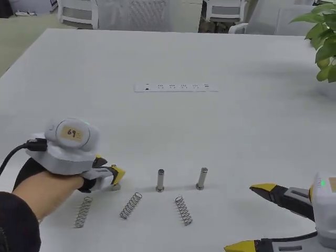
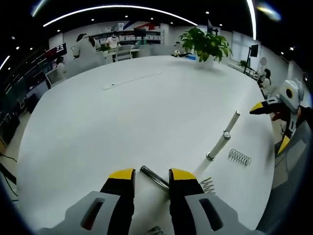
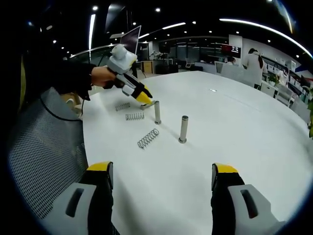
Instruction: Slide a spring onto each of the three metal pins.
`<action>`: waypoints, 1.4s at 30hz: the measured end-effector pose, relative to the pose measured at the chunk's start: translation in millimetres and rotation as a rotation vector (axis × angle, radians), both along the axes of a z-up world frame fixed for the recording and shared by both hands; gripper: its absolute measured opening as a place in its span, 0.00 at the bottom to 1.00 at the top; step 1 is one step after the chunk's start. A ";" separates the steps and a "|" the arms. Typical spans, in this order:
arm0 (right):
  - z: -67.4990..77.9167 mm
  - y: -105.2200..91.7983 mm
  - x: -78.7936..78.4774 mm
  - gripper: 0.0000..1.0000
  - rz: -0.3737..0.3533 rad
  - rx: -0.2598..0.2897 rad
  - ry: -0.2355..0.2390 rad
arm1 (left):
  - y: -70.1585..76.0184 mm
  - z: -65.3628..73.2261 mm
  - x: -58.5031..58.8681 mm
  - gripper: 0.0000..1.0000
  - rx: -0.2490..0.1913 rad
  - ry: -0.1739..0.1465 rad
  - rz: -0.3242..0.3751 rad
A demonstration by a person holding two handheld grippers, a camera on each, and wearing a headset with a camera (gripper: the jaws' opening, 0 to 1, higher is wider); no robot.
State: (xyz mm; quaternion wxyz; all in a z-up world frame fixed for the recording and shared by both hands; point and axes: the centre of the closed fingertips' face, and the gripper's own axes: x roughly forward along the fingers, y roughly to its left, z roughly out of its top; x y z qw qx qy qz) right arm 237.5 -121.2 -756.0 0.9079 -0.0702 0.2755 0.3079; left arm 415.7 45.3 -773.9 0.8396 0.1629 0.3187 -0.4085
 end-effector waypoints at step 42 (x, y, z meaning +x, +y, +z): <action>-2.5 -1.8 -1.1 0.81 -0.005 -0.003 0.013 | -4.9 -13.8 4.7 0.07 0.097 0.005 -0.033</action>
